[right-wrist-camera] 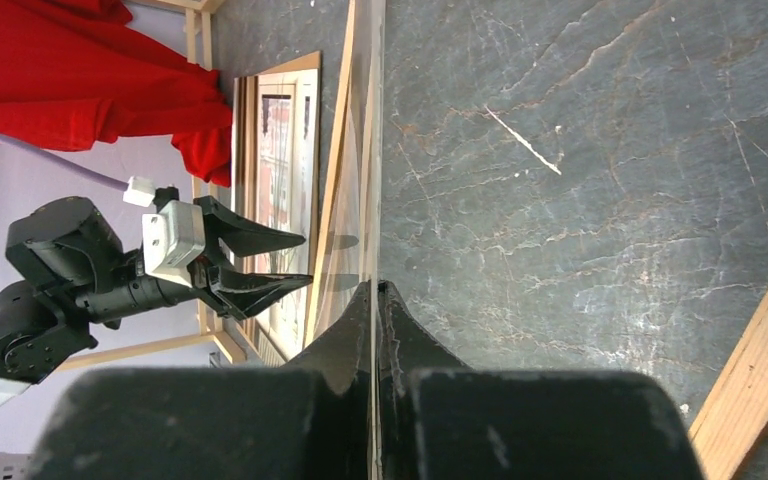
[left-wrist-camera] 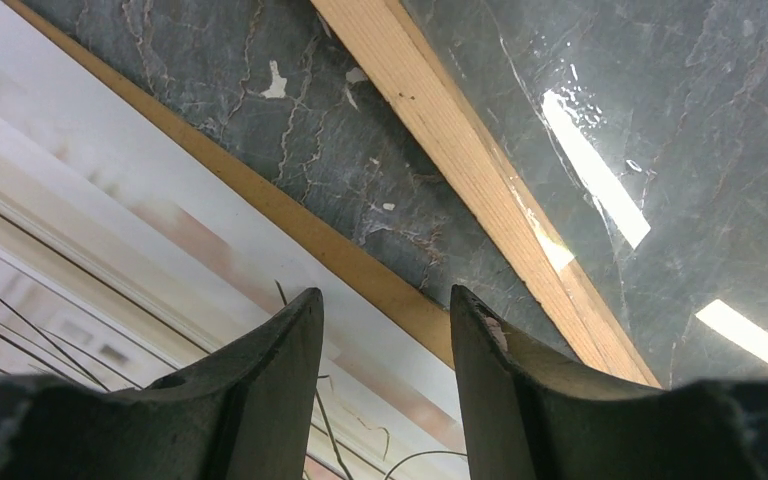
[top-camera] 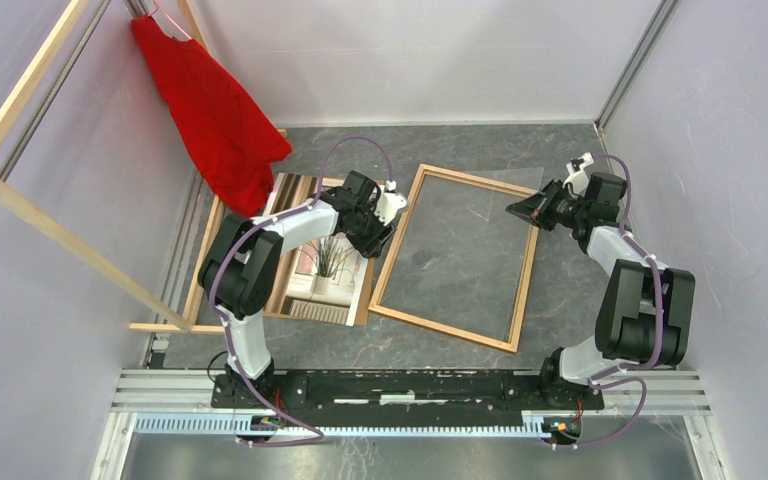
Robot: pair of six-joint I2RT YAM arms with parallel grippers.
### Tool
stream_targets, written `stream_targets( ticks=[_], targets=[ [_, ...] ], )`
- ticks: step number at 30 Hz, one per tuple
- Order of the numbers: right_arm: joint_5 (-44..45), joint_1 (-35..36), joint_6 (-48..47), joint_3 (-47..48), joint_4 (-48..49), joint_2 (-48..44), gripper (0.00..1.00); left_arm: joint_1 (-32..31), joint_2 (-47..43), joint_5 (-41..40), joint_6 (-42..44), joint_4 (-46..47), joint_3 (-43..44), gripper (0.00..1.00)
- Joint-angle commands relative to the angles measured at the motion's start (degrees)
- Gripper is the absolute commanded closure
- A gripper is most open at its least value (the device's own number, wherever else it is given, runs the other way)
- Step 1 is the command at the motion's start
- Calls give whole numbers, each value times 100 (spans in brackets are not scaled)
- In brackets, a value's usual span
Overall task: Put the photo into the frame
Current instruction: Place the photo frame item in the photo frame.
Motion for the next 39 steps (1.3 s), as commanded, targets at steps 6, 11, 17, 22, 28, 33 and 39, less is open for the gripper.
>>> stream_targets(
  ticks=[6,11,17,22,28,33,39],
  targets=[
    [65,10,-157,248,166,272,100,-147,-200,-139,113,62,-109,44],
    [86,0,-141,301,221,338,100,-187,-190,-145,136,76,-130,44],
    [103,-2,-90,373,390,357,100,-230,-181,-201,181,78,-179,45],
    [145,2,-30,380,454,422,100,-247,-193,-212,181,89,-212,45],
    [234,0,-135,450,269,585,100,-255,-210,-241,190,89,-227,45],
    [347,-4,-240,533,137,710,100,-265,-223,-246,214,91,-236,45],
    [330,0,-200,658,129,953,100,-299,-225,-243,210,93,-229,45]
  ],
)
